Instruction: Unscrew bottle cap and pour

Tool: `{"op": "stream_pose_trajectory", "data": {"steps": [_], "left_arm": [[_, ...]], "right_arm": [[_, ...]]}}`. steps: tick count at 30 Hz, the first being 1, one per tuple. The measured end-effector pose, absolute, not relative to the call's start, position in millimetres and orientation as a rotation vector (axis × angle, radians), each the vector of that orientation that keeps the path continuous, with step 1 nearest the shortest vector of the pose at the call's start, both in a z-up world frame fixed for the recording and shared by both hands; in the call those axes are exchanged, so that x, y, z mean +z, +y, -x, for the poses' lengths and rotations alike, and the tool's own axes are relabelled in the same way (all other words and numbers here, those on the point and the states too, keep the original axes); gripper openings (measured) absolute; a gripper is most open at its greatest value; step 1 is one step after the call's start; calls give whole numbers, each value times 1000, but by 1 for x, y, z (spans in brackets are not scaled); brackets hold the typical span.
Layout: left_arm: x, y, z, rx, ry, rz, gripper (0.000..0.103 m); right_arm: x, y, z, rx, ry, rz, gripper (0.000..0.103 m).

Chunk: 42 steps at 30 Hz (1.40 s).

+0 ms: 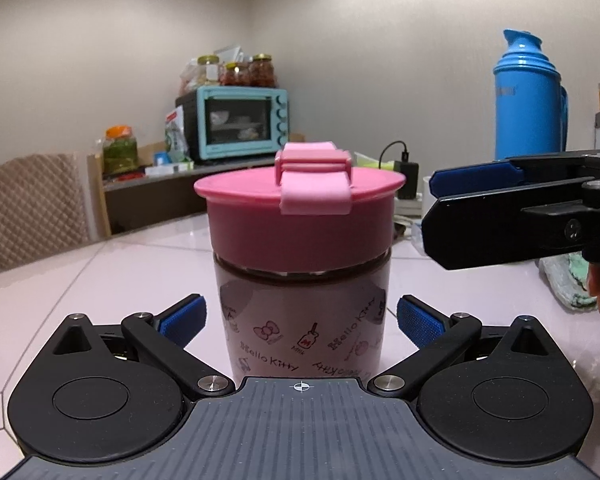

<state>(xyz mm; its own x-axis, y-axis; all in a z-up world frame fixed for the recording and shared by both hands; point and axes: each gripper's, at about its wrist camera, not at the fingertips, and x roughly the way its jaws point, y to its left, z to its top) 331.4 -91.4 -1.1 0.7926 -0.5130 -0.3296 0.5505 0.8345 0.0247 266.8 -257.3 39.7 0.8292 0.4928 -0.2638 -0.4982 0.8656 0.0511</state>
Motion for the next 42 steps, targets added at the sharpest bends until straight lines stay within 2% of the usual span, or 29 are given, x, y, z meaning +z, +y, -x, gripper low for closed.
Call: {"op": "stream_pose_trajectory", "data": {"steps": [2, 4, 22, 42], "left_arm": [[-1, -92, -333, -577, 321, -124, 101], [-1, -92, -334, -583, 329, -127, 90], [-4, -92, -330, -584, 341, -124, 90], [6, -88, -315, -539, 323, -120, 89]], "right_arm": [[39, -256, -270, 529, 278, 20, 103], [39, -254, -272, 530, 279, 20, 103], [35, -239, -298, 551, 316, 12, 103], [40, -230, -298, 579, 320, 21, 98]]}}
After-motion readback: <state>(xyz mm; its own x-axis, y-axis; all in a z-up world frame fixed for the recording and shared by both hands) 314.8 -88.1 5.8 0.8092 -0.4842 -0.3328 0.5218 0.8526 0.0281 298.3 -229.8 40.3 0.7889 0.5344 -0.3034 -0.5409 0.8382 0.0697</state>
